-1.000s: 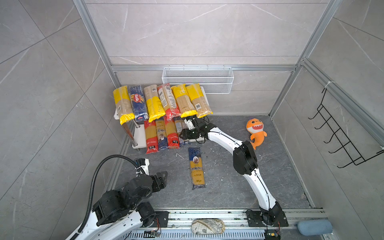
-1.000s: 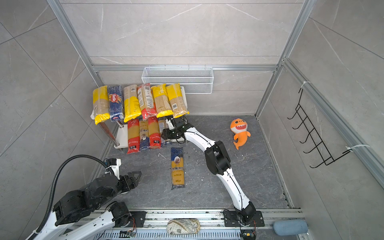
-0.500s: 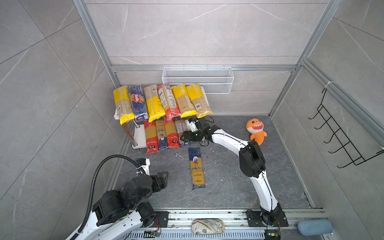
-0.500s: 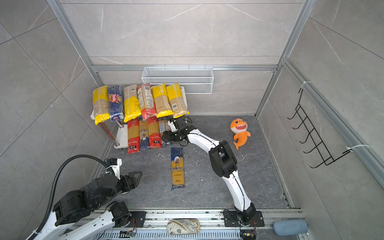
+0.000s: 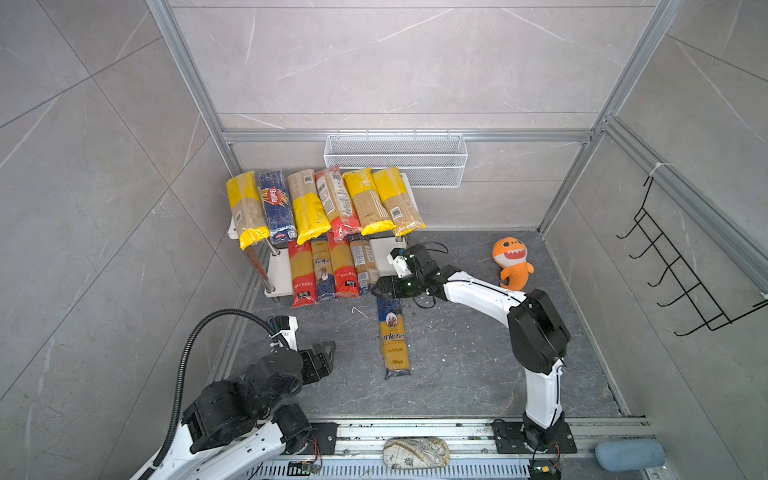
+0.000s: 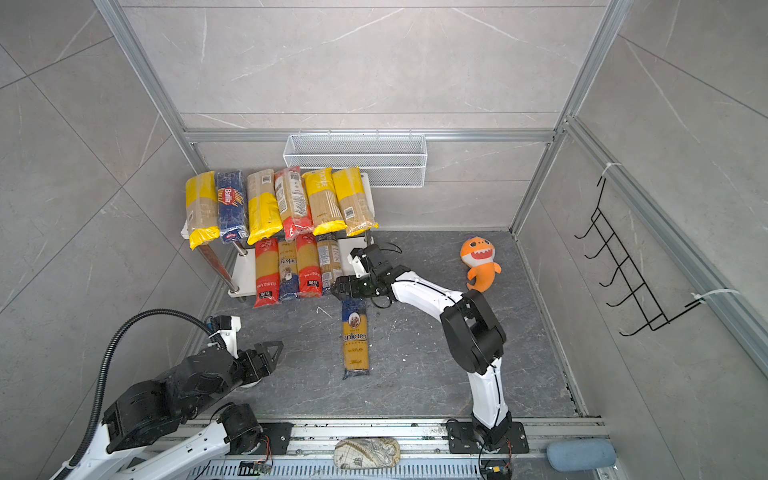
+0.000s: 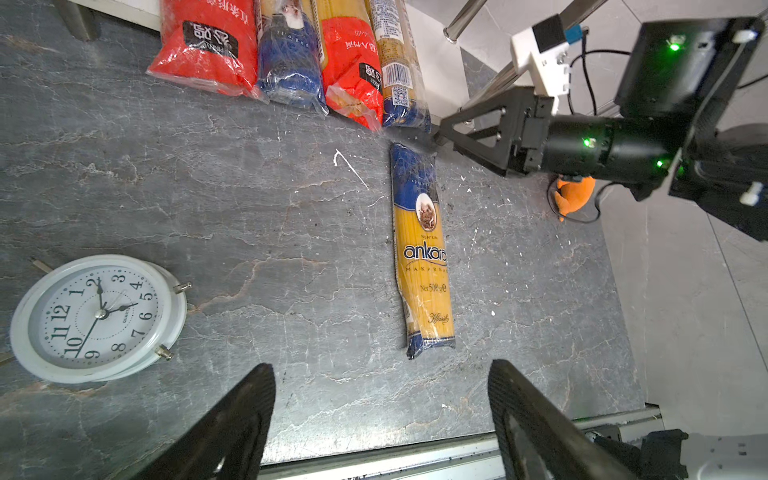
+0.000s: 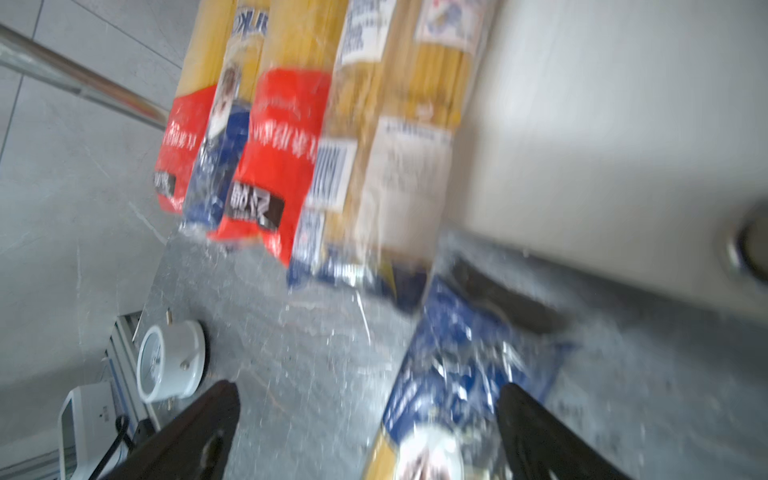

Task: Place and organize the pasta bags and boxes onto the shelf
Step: 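Stand the pack on the lower tier, open the right gripper and withdraw, then grasp the Ankara pack with the left gripper while the right arm draws back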

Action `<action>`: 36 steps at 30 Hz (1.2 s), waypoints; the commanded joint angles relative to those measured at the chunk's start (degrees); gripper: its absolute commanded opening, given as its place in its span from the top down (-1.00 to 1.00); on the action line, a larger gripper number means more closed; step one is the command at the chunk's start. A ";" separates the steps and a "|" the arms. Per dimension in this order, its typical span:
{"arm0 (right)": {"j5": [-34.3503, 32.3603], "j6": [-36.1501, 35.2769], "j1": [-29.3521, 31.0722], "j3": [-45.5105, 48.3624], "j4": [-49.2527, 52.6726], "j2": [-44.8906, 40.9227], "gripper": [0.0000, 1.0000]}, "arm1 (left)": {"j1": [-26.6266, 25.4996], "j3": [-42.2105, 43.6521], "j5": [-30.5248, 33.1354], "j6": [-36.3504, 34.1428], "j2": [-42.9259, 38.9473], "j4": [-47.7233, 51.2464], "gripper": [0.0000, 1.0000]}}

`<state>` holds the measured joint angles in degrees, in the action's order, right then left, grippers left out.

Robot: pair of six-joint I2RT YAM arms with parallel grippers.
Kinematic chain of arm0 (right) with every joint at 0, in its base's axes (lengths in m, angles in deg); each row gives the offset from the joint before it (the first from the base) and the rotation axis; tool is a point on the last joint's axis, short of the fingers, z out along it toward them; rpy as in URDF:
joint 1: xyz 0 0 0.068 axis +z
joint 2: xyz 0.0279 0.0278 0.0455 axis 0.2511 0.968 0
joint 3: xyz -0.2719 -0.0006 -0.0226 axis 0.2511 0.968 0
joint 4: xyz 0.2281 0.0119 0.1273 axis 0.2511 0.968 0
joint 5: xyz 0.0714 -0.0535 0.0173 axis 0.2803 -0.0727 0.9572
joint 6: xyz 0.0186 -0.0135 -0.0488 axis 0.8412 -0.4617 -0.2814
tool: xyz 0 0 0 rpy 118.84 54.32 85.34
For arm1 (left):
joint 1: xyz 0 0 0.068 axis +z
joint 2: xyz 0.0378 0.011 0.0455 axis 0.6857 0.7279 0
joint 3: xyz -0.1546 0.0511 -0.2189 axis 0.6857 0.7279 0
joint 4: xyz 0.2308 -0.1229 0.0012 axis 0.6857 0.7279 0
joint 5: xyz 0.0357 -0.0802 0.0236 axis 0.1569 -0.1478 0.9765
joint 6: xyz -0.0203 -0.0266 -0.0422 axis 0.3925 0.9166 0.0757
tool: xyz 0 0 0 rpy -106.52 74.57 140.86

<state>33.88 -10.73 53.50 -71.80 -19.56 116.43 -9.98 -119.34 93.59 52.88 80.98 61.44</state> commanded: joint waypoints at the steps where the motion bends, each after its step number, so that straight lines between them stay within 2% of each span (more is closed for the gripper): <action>1: -1.17 1.63 1.39 7.89 -2.72 -8.95 -1.00 | -0.16 -0.74 0.80 2.02 2.77 -0.14 -0.66; 7: -8.15 1.69 3.79 21.66 2.40 -26.94 -1.00 | -0.16 3.35 -3.79 1.15 6.12 -8.95 -0.67; 13: -17.71 2.57 5.22 31.57 14.97 -42.97 -1.00 | -0.21 8.11 -6.92 3.04 10.83 -16.66 -0.67; 17: -19.66 4.87 5.27 37.04 19.60 -51.45 -0.99 | -0.23 12.26 -10.24 4.37 13.57 -23.66 -0.67; 20: -21.57 6.34 5.29 38.97 23.30 -57.05 -0.99 | -0.25 15.19 -12.11 5.47 15.85 -29.10 -0.79; 22: -22.73 7.20 5.33 39.56 25.57 -60.62 -0.99 | -0.25 16.22 -13.11 5.52 18.41 -31.96 -0.80; 28: -24.10 9.85 5.34 41.03 29.41 -68.09 -0.99 | -0.25 14.49 -16.58 2.98 29.67 -38.06 -0.80; 36: -25.66 12.10 5.40 43.08 32.89 -76.35 -0.99 | -0.52 7.26 -19.07 -0.28 45.61 -39.26 -0.87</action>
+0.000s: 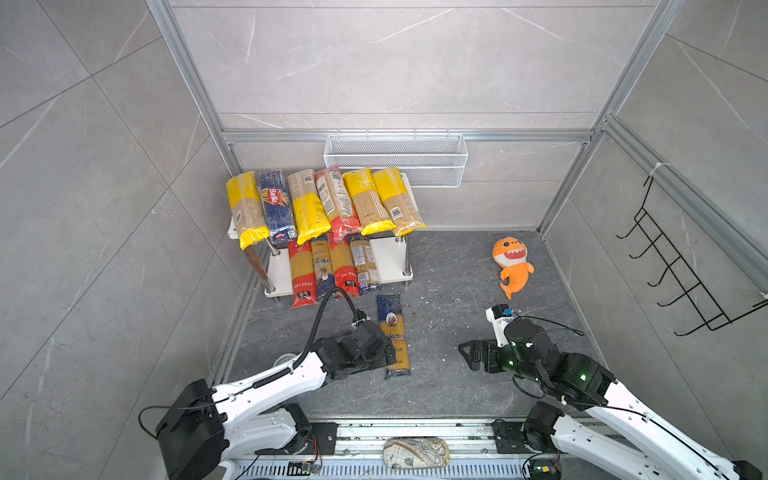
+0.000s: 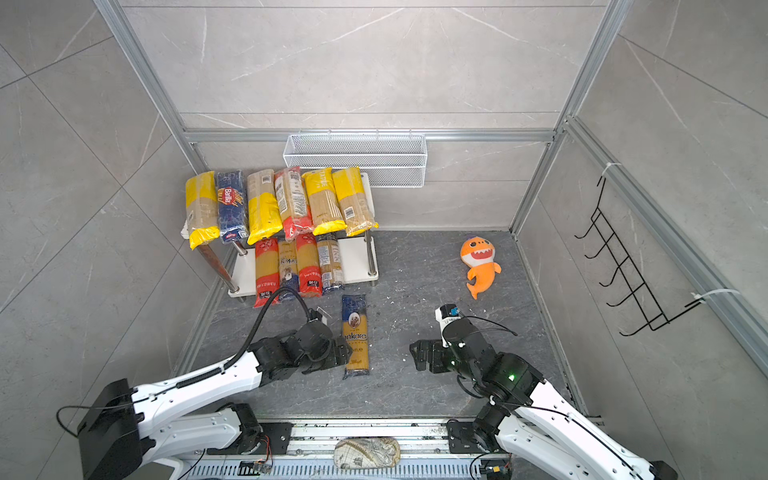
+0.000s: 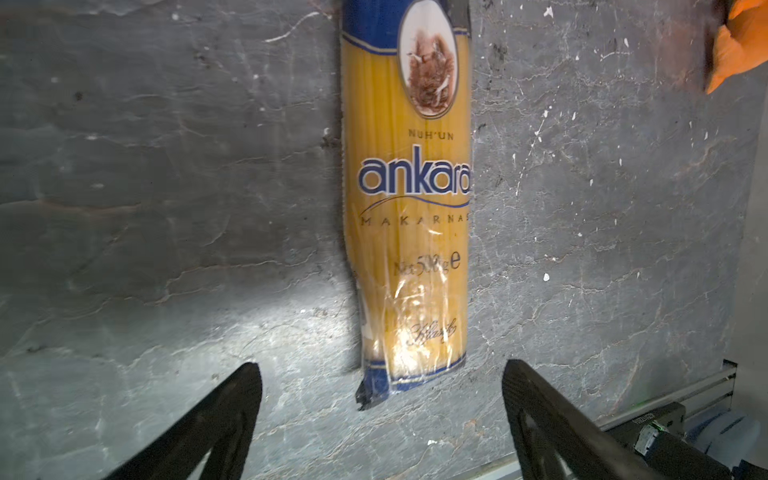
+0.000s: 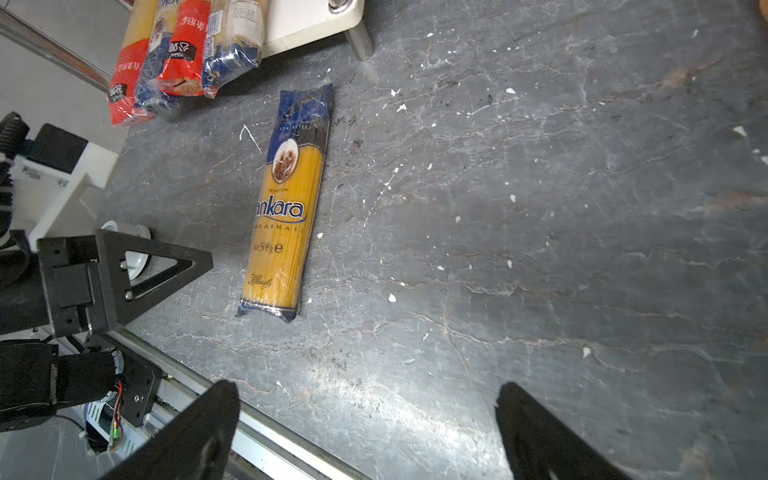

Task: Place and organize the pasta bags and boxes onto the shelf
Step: 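Grasp the Ankara pack with the left gripper while the right arm draws back, then lift the Ankara pack upright with the left gripper toward the lower tier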

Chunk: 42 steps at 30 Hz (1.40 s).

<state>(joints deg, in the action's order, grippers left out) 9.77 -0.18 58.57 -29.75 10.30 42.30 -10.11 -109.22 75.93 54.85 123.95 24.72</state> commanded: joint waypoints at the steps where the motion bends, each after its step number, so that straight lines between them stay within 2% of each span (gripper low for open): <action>1: -1.91 1.48 0.27 1.04 3.94 -3.17 -1.00 | -0.47 -3.62 -1.22 -2.36 4.22 -2.75 -0.88; 4: -0.33 1.61 0.23 1.45 3.52 -4.93 -1.00 | -1.39 -6.48 0.28 -3.05 9.12 -1.14 -0.88; 8: -3.24 3.01 0.29 0.99 4.17 -5.45 -0.99 | -3.00 -10.55 2.73 -3.05 15.81 3.34 -0.88; 14: -4.93 3.17 0.31 1.66 4.37 -7.36 -0.99 | -4.58 -12.19 2.60 -0.80 21.96 1.56 -0.89; 26: 0.17 5.94 0.33 5.21 -0.63 -8.57 -1.00 | -4.64 -14.64 2.16 0.11 29.88 0.34 -0.86; 28: 0.97 5.94 0.33 5.48 -1.26 -8.13 -1.00 | -4.69 -14.54 1.85 0.20 30.59 -0.12 -0.70; 32: 1.39 5.94 0.29 5.51 -1.58 -7.60 -1.00 | -4.69 -13.63 0.87 0.45 31.25 -1.05 -0.01; 33: 1.31 5.94 0.26 5.53 -1.65 -7.43 -1.00 | -4.69 -13.27 0.55 0.49 31.15 -1.35 0.24; 34: 1.31 5.85 0.30 5.44 -1.74 -7.25 -1.00 | -4.69 -12.92 0.46 0.45 31.10 -1.45 0.41; 38: 1.55 5.76 0.34 5.28 -2.46 -5.61 -0.99 | -4.69 -11.44 0.04 0.45 29.43 -1.50 0.76; 40: 2.03 5.79 0.35 5.48 -3.27 -4.72 -1.00 | -4.78 -10.48 0.36 0.45 27.54 -1.37 1.00; 42: 2.58 5.83 0.33 5.60 -4.33 -4.01 -1.00 | -5.19 -9.54 1.39 -0.25 24.51 -1.27 1.00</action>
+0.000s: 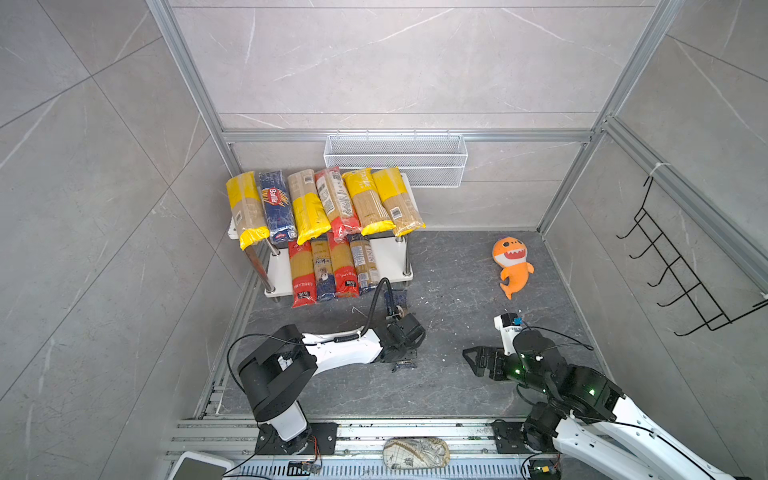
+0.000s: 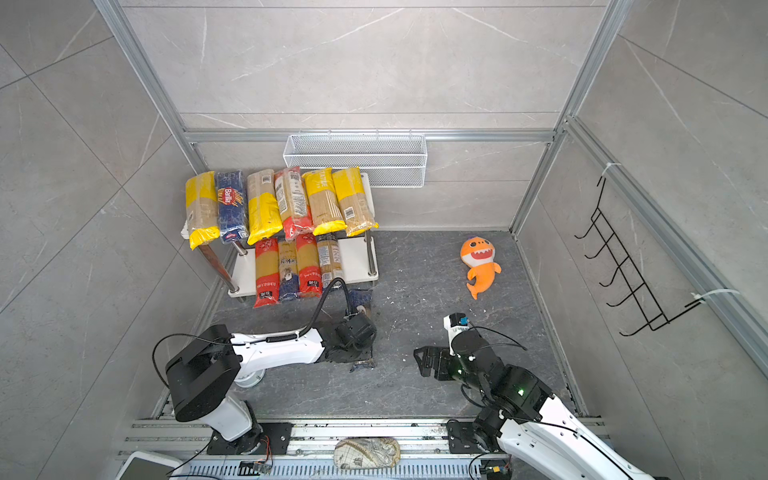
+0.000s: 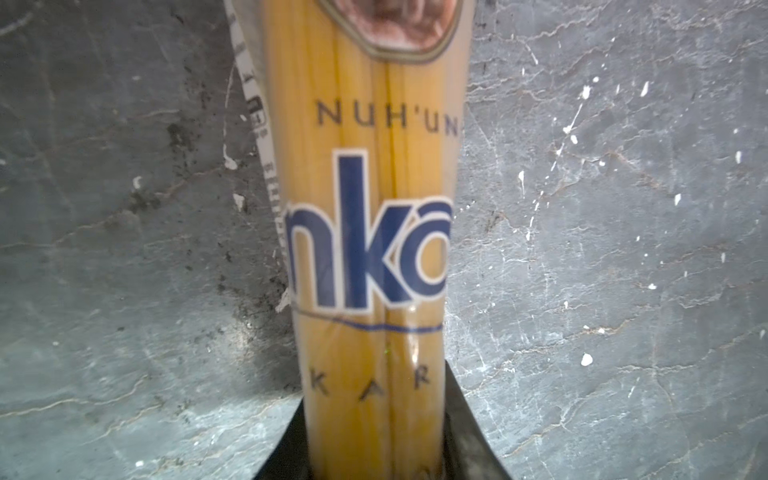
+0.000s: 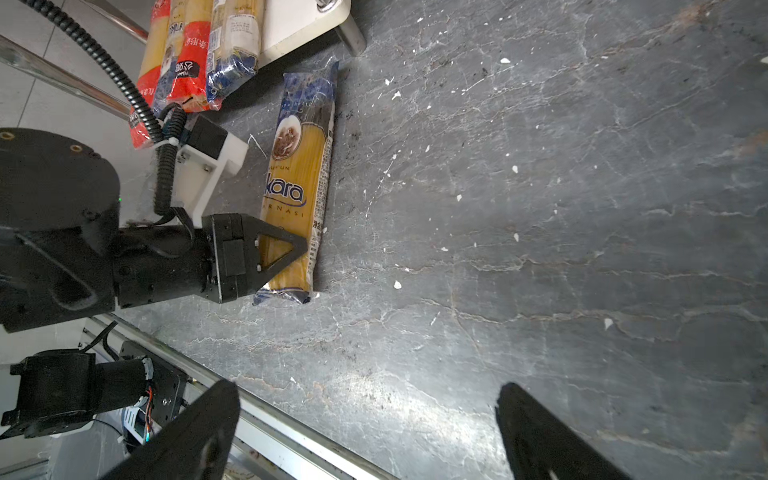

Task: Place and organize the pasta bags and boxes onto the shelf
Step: 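Lift the Ankara pack upright with the left gripper toward the lower tier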

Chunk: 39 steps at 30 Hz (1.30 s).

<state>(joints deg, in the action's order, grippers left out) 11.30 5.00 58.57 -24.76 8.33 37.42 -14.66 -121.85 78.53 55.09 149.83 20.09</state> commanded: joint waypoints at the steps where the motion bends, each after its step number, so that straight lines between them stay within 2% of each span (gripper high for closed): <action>1: 1.14 0.69 0.28 0.63 -2.64 1.10 -1.00 | -0.85 3.49 -0.57 -1.00 -2.79 3.29 1.00; 10: 1.45 0.42 0.29 0.62 -4.51 2.54 -0.99 | -1.26 8.47 2.59 -5.50 -21.15 0.15 1.00; 23: 2.23 -0.12 0.27 -0.40 -5.41 2.14 -1.00 | 0.38 14.86 3.65 -7.50 -36.70 -7.30 1.00; 26: 2.58 -0.19 0.32 -0.59 -5.50 1.94 -1.00 | 2.55 16.44 1.32 -7.88 -38.80 -10.37 1.00; 32: 3.21 -0.21 0.33 -0.73 -6.18 1.59 -0.99 | 10.77 18.80 -7.58 -7.70 -42.30 -17.93 1.00; 39: 3.07 -0.47 0.30 -1.21 -6.03 1.83 -1.00 | 16.43 15.33 -13.24 -9.54 -41.66 -18.54 1.00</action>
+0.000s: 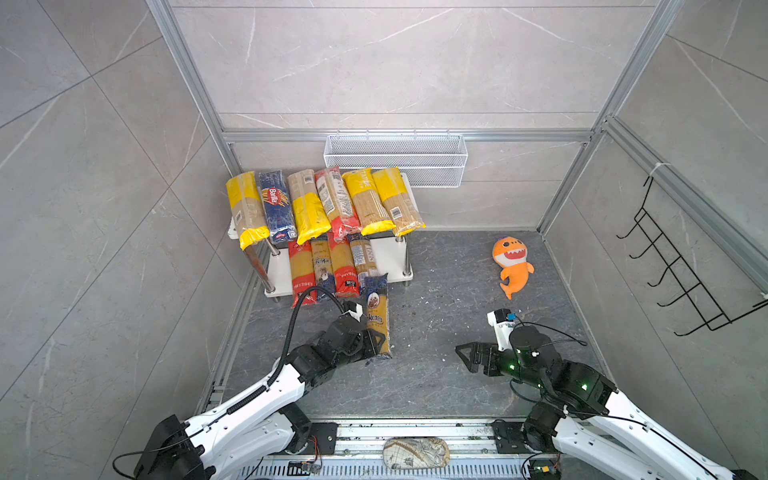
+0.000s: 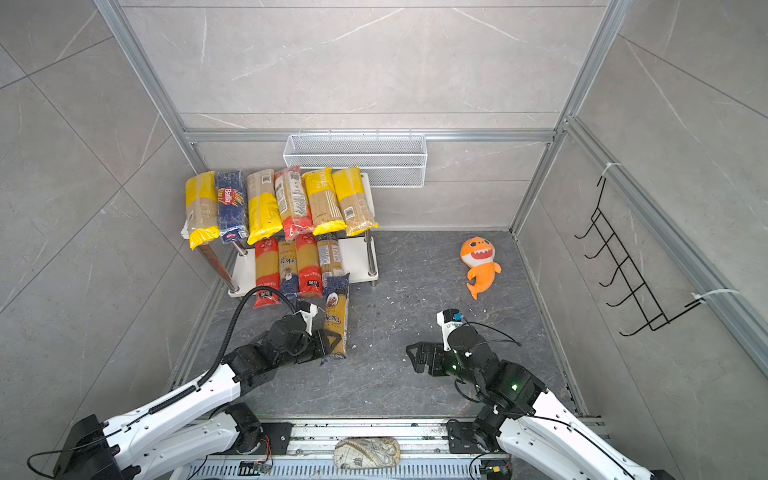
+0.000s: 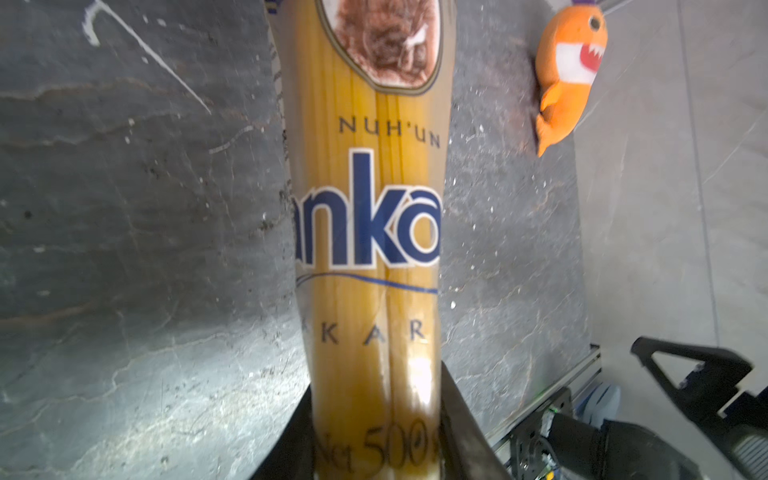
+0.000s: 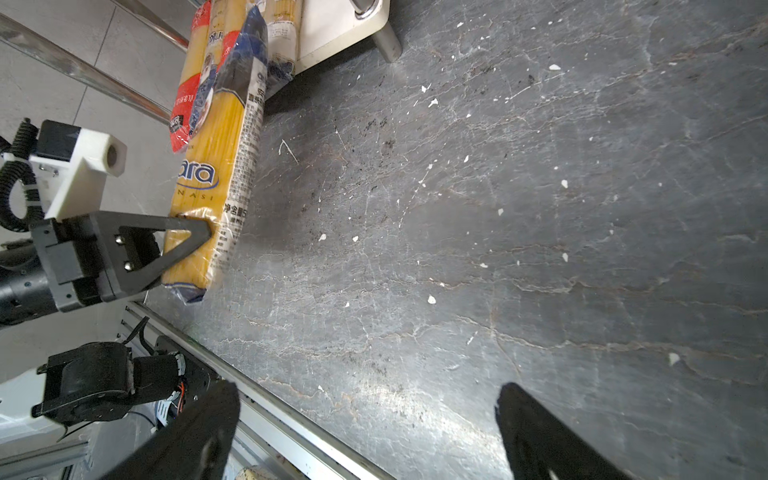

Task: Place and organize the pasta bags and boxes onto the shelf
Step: 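Lift the Ankara pack upright with the left gripper toward the lower tier, then stand the Ankara pack on the lower tier beside the other packs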

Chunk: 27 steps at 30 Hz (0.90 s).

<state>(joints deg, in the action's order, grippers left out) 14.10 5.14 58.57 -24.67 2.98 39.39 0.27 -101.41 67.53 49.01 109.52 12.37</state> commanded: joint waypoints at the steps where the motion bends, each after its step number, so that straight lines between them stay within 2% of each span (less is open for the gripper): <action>1: 0.19 -0.69 0.31 -1.38 -0.63 0.01 -0.99 | 2.12 -5.45 -2.71 -3.63 -1.10 -11.12 1.00; 6: -0.42 -1.50 0.28 -2.85 0.00 1.16 -1.00 | 5.78 -6.95 -6.74 -2.95 0.92 -14.11 1.00; 16: -1.83 -3.40 0.32 -5.90 0.44 3.90 -0.99 | 10.06 -11.23 -10.39 -3.95 5.27 -17.20 1.00; 27: -1.25 -3.68 0.19 -8.71 -1.06 9.18 -1.00 | 18.05 -14.88 -18.01 -1.87 14.31 -25.33 1.00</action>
<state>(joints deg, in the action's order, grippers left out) 13.01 2.56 58.57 -31.17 2.91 47.30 16.75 -110.99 53.61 48.64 123.23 1.75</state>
